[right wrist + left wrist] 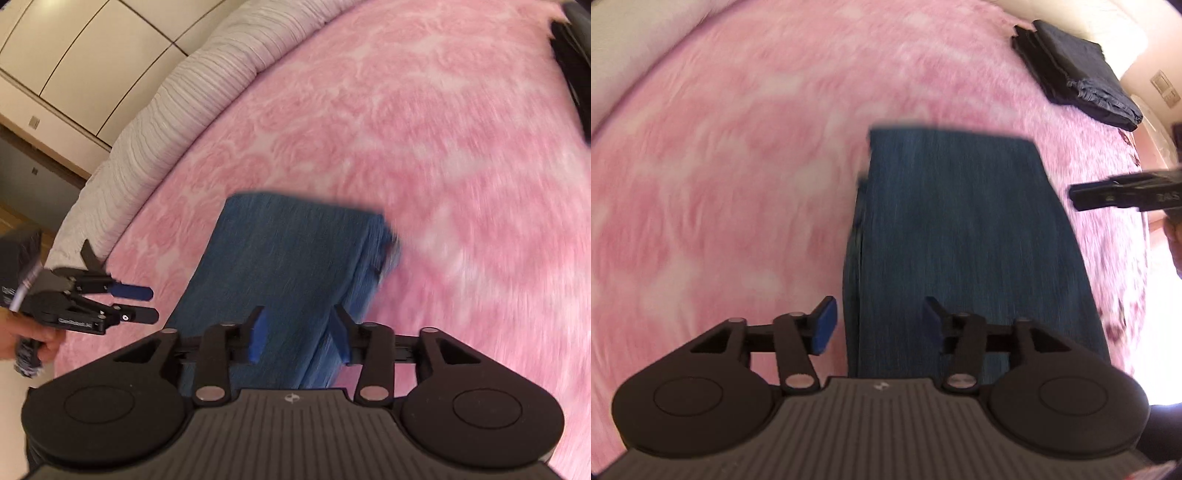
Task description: Fold clothes
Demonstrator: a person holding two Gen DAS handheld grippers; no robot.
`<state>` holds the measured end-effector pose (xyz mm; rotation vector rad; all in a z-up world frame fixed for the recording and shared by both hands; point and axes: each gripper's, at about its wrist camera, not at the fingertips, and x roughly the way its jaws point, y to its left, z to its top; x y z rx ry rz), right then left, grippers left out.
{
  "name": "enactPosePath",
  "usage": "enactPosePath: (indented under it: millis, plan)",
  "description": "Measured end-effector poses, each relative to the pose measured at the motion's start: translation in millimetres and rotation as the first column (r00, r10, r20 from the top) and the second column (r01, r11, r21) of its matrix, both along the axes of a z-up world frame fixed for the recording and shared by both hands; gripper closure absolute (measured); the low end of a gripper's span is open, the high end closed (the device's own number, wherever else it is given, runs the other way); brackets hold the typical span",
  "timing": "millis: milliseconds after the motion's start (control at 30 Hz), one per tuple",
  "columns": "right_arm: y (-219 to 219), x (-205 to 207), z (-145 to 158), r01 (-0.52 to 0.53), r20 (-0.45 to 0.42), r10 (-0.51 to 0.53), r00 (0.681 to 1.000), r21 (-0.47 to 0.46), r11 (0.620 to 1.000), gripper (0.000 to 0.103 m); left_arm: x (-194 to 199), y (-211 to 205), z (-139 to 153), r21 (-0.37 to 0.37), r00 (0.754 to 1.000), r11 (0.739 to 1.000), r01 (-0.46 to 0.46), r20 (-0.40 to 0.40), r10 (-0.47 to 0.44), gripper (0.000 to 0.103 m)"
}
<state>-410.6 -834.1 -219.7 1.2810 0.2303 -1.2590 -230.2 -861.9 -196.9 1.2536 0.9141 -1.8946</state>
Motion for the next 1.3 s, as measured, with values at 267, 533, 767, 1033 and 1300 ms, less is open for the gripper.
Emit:
enactPosePath:
  millis: [267, 533, 767, 1033, 1300]
  plan:
    - [111, 69, -14, 0.111, 0.079, -0.126, 0.989, 0.174, 0.978, 0.034, 58, 51, -38, 0.12, 0.99, 0.986, -0.117, -0.063, 0.125, 0.044]
    - [176, 131, -50, 0.349, 0.25, -0.387, 0.888, 0.182, 0.919, 0.023, 79, 51, -62, 0.151, 0.972, 0.979, -0.136, -0.171, 0.161, 0.038]
    - [168, 168, -91, 0.568, 0.36, -0.552, 0.752, 0.07, 0.82, 0.023, 79, 51, -66, 0.123, 0.976, 0.989, -0.077, -0.192, 0.1, 0.034]
    - [157, 154, -104, 0.647, 0.435, -0.616, 0.656, 0.097, 0.757, 0.078, 70, 66, -58, 0.085, 0.977, 0.995, -0.044, -0.202, 0.061, 0.042]
    - [157, 49, -20, 0.516, 0.235, -0.509, 0.828, 0.036, 0.856, 0.08, 7, 134, -36, 0.123, 0.947, 0.982, 0.144, -0.305, -0.101, 0.045]
